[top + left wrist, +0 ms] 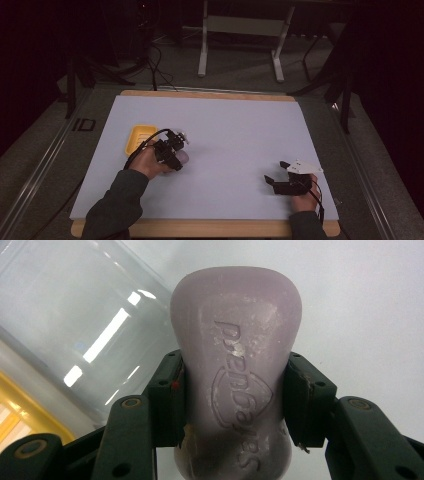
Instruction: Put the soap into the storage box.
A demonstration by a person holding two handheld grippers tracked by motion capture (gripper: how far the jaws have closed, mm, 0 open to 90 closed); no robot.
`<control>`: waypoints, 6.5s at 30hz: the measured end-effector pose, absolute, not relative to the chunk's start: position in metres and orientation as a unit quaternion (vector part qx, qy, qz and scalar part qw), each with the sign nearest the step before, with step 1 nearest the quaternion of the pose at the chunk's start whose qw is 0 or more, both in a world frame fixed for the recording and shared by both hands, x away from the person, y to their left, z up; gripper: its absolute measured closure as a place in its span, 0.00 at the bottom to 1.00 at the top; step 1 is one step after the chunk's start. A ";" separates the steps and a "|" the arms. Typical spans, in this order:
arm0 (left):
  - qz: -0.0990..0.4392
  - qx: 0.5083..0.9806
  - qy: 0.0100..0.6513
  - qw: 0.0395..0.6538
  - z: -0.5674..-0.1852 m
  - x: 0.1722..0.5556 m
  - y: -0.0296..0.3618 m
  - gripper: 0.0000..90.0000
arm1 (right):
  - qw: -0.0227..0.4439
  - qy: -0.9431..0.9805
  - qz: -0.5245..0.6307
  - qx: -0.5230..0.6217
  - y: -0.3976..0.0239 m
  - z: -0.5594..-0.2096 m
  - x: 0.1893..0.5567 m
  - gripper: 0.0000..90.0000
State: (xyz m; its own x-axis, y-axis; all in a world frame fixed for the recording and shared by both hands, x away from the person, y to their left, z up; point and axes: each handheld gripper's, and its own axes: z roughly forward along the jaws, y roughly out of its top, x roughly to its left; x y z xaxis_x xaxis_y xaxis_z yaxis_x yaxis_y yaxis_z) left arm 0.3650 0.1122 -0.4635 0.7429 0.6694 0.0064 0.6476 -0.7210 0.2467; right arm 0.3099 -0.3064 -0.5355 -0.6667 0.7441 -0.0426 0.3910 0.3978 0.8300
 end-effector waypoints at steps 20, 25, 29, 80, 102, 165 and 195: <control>0.054 0.917 0.377 0.122 -0.452 0.371 0.125 0.56 | 0.209 0.809 0.422 0.351 -0.306 -0.535 0.310 0.17; 0.056 0.914 0.383 0.123 -0.449 0.373 0.129 0.56 | 0.210 0.810 0.421 0.350 -0.306 -0.535 0.310 0.17; 0.058 0.911 0.389 0.125 -0.448 0.374 0.132 0.56 | 0.210 0.810 0.421 0.350 -0.306 -0.535 0.310 0.17; 0.062 0.876 0.460 0.133 -0.441 0.390 0.162 0.56 | 0.212 0.812 0.418 0.347 -0.305 -0.536 0.309 0.17; 0.062 0.857 0.495 0.132 -0.444 0.397 0.179 0.56 | 0.213 0.813 0.417 0.346 -0.305 -0.536 0.309 0.17; 0.065 0.795 0.588 0.130 -0.459 0.419 0.215 0.56 | 0.215 0.817 0.413 0.341 -0.303 -0.536 0.309 0.17; 0.062 0.770 0.619 0.138 -0.467 0.429 0.221 0.56 | 0.216 0.818 0.411 0.340 -0.303 -0.536 0.309 0.17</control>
State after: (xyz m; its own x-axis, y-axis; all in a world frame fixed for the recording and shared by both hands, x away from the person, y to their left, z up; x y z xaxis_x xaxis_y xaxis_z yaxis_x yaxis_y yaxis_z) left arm 0.4288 0.2210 -0.4675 0.2252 0.9714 -0.0756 0.9374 -0.1949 0.2885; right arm 0.3088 -0.3030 -0.5359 -0.6758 0.7333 -0.0748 0.3780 0.4318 0.8190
